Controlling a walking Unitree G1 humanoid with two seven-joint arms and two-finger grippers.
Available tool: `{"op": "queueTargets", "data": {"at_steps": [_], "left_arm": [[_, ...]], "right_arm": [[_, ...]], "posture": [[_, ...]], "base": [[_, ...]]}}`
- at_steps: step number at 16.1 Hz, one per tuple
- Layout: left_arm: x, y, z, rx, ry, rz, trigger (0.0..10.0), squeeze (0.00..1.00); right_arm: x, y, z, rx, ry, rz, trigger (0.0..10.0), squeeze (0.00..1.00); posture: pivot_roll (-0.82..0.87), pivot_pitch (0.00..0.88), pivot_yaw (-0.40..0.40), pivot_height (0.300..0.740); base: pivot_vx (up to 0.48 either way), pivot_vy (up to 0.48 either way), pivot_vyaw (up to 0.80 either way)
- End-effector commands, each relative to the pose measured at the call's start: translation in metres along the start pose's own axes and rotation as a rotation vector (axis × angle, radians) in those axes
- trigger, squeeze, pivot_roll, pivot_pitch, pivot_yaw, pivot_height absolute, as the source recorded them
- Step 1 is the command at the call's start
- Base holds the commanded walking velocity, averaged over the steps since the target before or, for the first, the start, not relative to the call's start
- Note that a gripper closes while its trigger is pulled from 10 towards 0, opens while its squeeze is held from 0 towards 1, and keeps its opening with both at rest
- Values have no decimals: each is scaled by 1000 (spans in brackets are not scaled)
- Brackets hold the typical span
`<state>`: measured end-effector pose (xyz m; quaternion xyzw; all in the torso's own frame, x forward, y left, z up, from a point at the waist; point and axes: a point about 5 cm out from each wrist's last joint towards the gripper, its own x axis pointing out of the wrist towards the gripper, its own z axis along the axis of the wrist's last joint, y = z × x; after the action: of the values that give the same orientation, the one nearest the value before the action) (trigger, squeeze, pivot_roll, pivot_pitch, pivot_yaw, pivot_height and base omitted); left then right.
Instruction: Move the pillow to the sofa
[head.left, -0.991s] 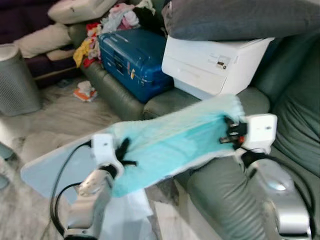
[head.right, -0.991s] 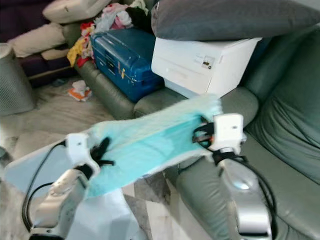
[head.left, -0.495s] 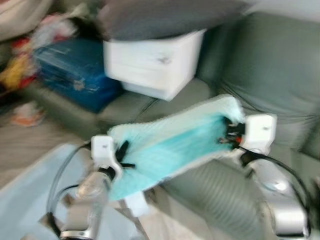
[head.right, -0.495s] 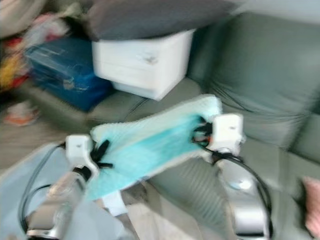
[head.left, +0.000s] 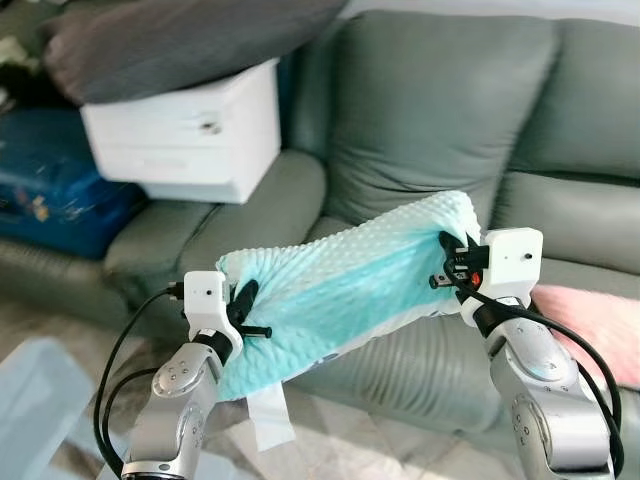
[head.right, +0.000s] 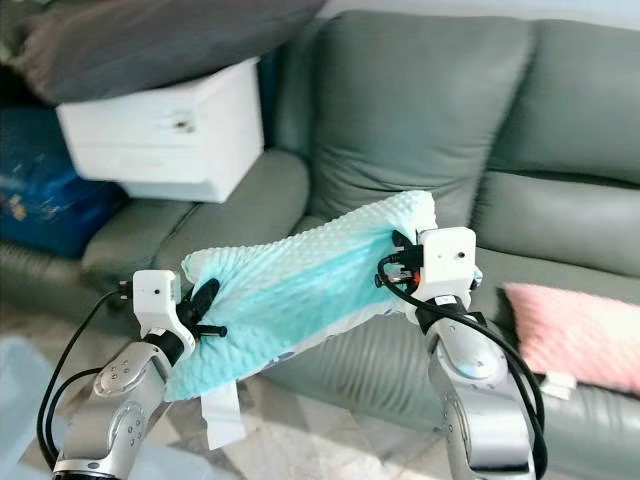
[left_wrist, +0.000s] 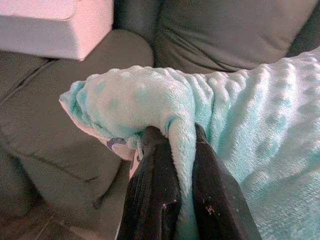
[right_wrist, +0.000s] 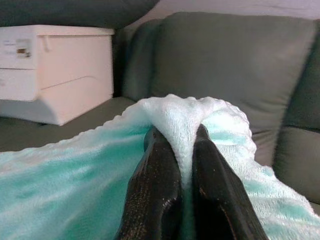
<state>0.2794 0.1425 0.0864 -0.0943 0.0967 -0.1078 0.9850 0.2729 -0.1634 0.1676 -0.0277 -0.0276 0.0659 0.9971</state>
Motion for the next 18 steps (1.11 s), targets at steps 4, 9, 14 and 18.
{"op": "queueTargets", "data": {"at_steps": [4,9,14,18], "left_arm": [[0,3,1,8,-1,10,10000,0],[1,3,4,-8,-21,7,10000,0],[2,6,7,-13,-31,19,10000,0],[3,5,7,-26,-31,16,10000,0]], "right_arm": [[2,1,7,-10,-34,2,10000,0],[1,1,6,-7,-32,1,10000,0],[1,1,7,-8,-40,0,10000,0],[1,1,6,2,-26,-3,10000,0]], "posture": [[-180,0,45,740],[-179,0,45,740],[-181,1,47,740],[-184,2,48,740]], "base": [[0,0,-800],[0,0,-800],[0,0,-640],[0,0,-200]]}}
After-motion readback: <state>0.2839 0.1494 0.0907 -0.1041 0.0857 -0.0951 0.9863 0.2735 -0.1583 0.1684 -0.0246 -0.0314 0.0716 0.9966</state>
